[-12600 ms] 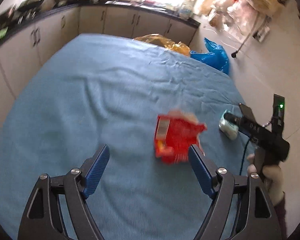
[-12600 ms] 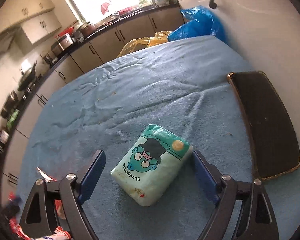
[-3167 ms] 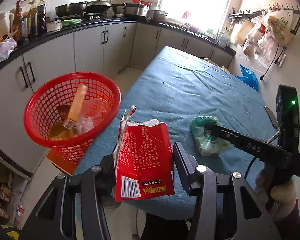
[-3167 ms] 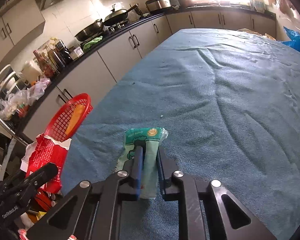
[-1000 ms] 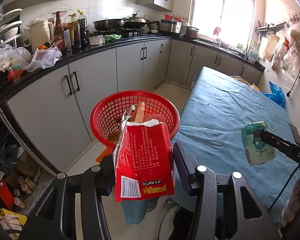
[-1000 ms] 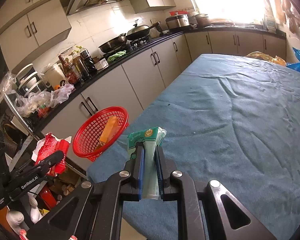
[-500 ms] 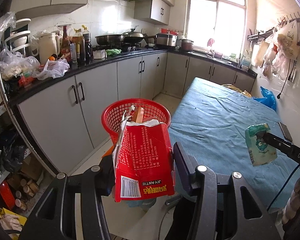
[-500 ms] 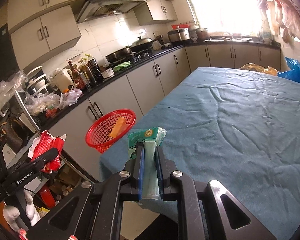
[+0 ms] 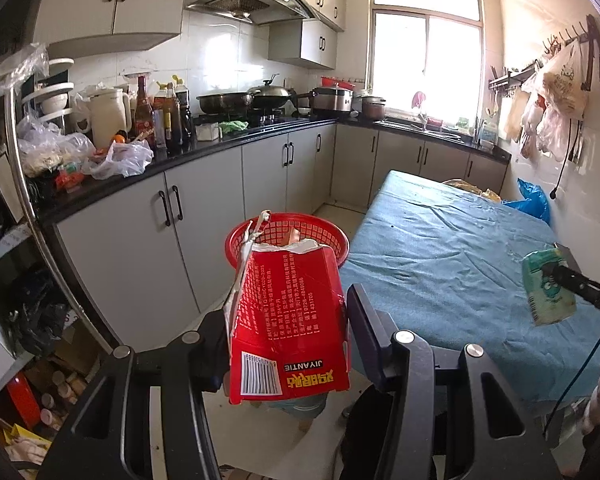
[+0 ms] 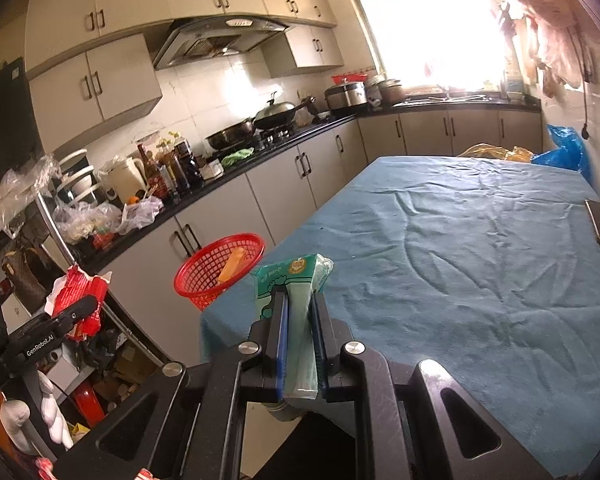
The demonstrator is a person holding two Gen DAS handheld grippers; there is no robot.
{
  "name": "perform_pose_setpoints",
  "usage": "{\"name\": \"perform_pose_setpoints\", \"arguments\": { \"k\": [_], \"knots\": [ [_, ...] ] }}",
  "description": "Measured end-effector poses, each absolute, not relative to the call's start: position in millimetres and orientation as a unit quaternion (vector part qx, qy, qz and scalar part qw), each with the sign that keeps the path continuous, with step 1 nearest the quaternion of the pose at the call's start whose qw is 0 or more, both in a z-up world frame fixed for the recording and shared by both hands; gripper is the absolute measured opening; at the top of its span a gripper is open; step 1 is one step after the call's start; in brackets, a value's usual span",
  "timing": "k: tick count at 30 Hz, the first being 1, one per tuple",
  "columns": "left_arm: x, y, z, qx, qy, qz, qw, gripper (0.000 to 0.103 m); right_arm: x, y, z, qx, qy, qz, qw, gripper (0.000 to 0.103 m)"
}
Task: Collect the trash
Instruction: 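Carry the wrapper and tissue pack over the red basket with both tools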
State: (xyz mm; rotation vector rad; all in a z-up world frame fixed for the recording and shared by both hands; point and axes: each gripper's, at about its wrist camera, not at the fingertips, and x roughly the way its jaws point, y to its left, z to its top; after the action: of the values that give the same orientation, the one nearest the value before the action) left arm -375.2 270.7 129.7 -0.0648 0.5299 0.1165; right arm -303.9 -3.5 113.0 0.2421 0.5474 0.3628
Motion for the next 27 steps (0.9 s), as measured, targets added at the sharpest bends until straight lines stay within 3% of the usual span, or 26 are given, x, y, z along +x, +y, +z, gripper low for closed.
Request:
{"name": "perform_pose_setpoints", "arguments": {
  "k": [14,27],
  "knots": [
    [-364.3,245.6,127.8,-0.006,0.273,0.042,0.961,0.05,-294.8,-20.9,111.5,0.138,0.268,0.179,0.937,0.013],
    [-316.3,274.4,111.0,-0.026,0.308,0.055,0.949,0.05,-220.9,14.7,102.7,0.132,0.32,0.202,0.916,0.013]
  ]
}}
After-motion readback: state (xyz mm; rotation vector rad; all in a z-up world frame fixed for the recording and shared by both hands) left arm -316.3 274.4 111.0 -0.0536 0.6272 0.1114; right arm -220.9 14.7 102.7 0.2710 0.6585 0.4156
